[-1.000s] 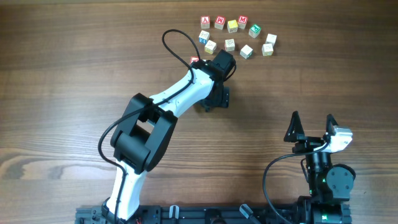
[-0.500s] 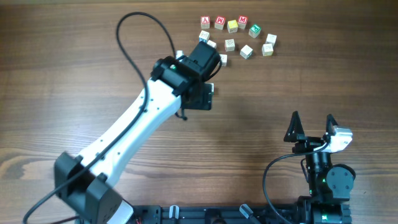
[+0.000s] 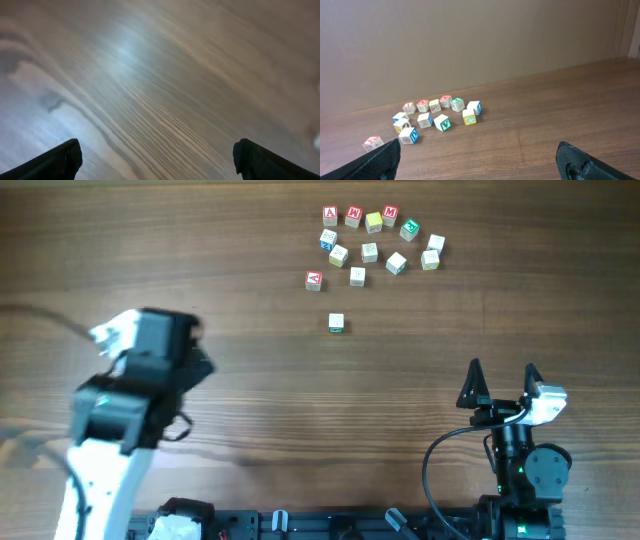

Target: Form a tower

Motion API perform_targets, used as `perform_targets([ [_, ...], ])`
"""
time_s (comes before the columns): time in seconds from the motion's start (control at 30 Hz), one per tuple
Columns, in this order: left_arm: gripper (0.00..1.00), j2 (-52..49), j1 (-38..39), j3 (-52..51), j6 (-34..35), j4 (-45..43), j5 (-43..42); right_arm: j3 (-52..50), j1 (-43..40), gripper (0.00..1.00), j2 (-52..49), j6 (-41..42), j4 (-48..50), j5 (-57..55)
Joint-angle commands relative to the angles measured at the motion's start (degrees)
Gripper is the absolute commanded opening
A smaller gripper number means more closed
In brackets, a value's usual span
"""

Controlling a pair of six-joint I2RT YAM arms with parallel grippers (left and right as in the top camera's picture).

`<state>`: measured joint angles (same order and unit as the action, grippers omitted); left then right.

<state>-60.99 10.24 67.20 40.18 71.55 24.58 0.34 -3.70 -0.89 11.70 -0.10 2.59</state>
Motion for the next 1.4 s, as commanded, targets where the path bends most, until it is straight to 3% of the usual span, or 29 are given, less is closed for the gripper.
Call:
perform_targets([
  [0.0,1.0,4.33,-13.31,-4.28,1.22,-0.61,-5.35,-0.02,-0.33,1.0,0.46,0.44,0.17,0.94],
  [0.1,1.0,7.37,-20.7,-6.95,0.96,-0.5,-8.9,-0.02,-0.33,1.0,0.46,0.42,0.17,0.94],
  [0.27,1.0,15.76,-14.69,-7.21,1.01,-0.15,-8.92,-0.02,-0.33,1.0,0.46,0.42,0.17,0.94],
  [0.33,1.0,25.62,-14.49,-7.19,0.98,0.24,-8.81,-0.02,-0.33,1.0,0.46,0.44,0.17,0.94],
  [0.47,1.0,32.68,-14.49,-7.19,1.01,2.12,-8.5,-0.02,-0.33,1.0,0.46,0.44,0.17,0.94],
  [0.83,1.0,33.07,-14.47,-7.21,1.05,2.43,-16.44,-0.02,-0.33,1.0,0.46,0.39,0.17,0.94],
  [1.23,1.0,33.07,-14.47,-7.19,1.01,2.47,-16.63,-0.02,-0.33,1.0,0.46,0.48,0.22,0.94],
  [1.3,1.0,33.07,-14.47,-7.19,1.01,2.47,-16.63,-0.02,-0.33,1.0,0.44,4.04,0.26,2.1],
  [1.37,1.0,33.07,-14.47,-7.19,1.01,2.47,-16.63,-0.02,-0.33,1.0,-0.24,15.8,0.42,3.74],
])
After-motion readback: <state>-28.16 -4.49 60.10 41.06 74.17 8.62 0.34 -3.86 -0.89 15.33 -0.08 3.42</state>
